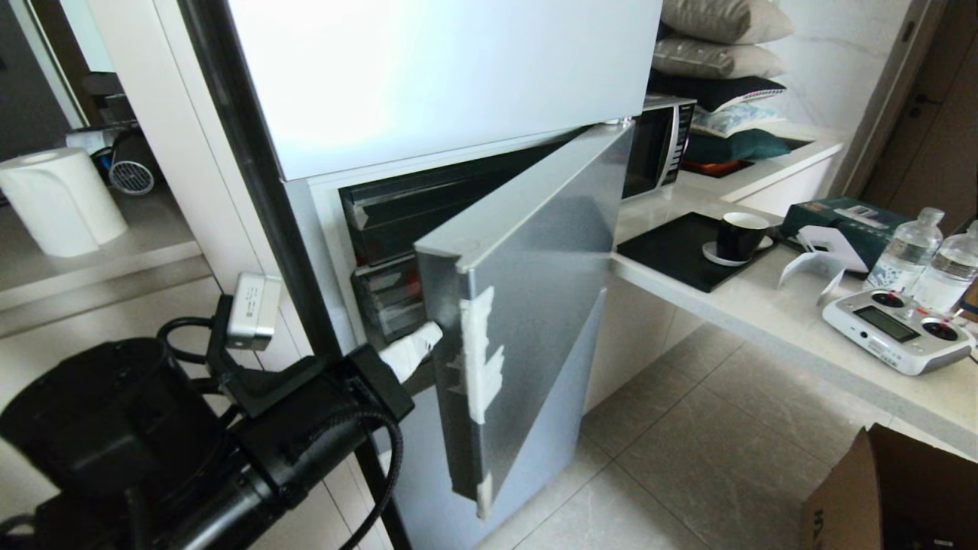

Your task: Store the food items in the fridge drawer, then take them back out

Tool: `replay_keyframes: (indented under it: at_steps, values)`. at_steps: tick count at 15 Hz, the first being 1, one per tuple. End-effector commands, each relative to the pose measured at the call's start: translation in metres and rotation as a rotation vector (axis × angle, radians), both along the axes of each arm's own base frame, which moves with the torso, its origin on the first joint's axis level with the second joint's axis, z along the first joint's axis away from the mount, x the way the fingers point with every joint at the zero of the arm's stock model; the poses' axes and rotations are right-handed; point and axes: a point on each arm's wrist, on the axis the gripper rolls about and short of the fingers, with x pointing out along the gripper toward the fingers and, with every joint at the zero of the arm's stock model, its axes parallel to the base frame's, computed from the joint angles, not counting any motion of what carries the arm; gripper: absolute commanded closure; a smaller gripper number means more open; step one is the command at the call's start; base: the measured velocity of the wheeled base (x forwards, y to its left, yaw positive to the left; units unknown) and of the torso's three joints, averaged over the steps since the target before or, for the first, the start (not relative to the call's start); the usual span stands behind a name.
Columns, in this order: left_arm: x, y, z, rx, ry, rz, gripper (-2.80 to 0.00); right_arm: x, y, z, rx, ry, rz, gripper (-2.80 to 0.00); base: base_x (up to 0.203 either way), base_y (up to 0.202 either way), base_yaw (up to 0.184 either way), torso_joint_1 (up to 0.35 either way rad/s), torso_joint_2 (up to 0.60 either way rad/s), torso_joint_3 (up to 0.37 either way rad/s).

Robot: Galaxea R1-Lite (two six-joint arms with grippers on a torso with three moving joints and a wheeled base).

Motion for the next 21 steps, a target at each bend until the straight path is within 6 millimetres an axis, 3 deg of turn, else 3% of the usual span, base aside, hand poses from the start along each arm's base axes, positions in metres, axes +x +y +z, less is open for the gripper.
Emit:
replay_keyframes:
  at_steps: [1, 5, 8, 10, 13, 16, 19, 21]
  values:
    - [-0.019, 0.005, 0.0, -0.001, -0.013, -0.143, 0.0, 0.0, 0.0, 0.0, 0.0, -0.001, 0.001, 0.0, 0.0, 0.0, 0.0, 0.0, 0.0, 0.0]
    - [-0.006, 0.017, 0.006, -0.014, -0.035, -0.059, 0.0, 0.0, 0.0, 0.0, 0.0, -0.001, 0.001, 0.0, 0.0, 0.0, 0.0, 0.0, 0.0, 0.0]
    - [0.022, 0.056, 0.029, -0.004, -0.13, 0.164, 0.0, 0.0, 0.0, 0.0, 0.0, -0.001, 0.001, 0.0, 0.0, 0.0, 0.0, 0.0, 0.0, 0.0]
    - [0.029, 0.088, 0.054, 0.096, -0.25, 0.323, 0.0, 0.0, 0.0, 0.0, 0.0, -0.001, 0.001, 0.0, 0.0, 0.0, 0.0, 0.0, 0.0, 0.0]
    - [-0.003, 0.114, 0.098, 0.172, -0.367, 0.375, 0.0, 0.0, 0.0, 0.0, 0.0, -0.001, 0.001, 0.0, 0.0, 0.0, 0.0, 0.0, 0.0, 0.0]
    - [-0.05, 0.128, 0.116, 0.24, -0.358, 0.362, 0.0, 0.0, 0.0, 0.0, 0.0, -0.001, 0.001, 0.0, 0.0, 0.0, 0.0, 0.0, 0.0, 0.0]
    - [-0.085, 0.138, 0.103, 0.341, -0.29, 0.388, 0.0, 0.0, 0.0, 0.0, 0.0, -0.001, 0.001, 0.0, 0.0, 0.0, 0.0, 0.0, 0.0, 0.0]
    - [-0.096, 0.143, 0.073, 0.449, -0.202, 0.47, 0.0, 0.0, 0.0, 0.0, 0.0, -0.001, 0.001, 0.0, 0.0, 0.0, 0.0, 0.0, 0.0, 0.0]
